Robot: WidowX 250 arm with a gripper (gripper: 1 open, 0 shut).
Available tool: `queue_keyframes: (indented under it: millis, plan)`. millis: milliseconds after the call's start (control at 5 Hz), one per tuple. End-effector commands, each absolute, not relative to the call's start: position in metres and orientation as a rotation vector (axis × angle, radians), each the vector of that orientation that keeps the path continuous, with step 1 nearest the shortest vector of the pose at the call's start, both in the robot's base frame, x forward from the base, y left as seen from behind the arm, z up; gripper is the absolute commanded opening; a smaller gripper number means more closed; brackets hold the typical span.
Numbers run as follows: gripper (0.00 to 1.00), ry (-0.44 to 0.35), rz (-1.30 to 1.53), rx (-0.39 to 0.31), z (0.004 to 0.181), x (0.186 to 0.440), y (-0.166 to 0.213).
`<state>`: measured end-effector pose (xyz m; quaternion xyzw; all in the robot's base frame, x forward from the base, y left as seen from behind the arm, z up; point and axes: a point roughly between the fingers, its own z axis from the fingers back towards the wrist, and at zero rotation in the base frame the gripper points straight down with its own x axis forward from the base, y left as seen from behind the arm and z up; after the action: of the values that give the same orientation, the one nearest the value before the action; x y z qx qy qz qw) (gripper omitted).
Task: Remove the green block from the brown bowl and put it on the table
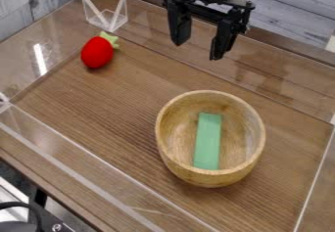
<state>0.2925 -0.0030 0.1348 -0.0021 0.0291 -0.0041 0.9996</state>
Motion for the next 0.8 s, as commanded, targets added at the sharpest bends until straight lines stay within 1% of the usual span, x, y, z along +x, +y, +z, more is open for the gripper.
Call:
queue_keyframes:
  millis: [0,200,400,600]
  plan:
    - [1.00,0.083,-0.003,-0.011,0.133,0.275,-0.013]
    - [1.00,0.095,0.054,-0.021,0.113,0.248,-0.023]
    - [1.00,0.078,0.106,-0.037,0.096,0.232,-0.036]
    - [1.00,0.052,0.163,-0.047,0.083,0.224,-0.044]
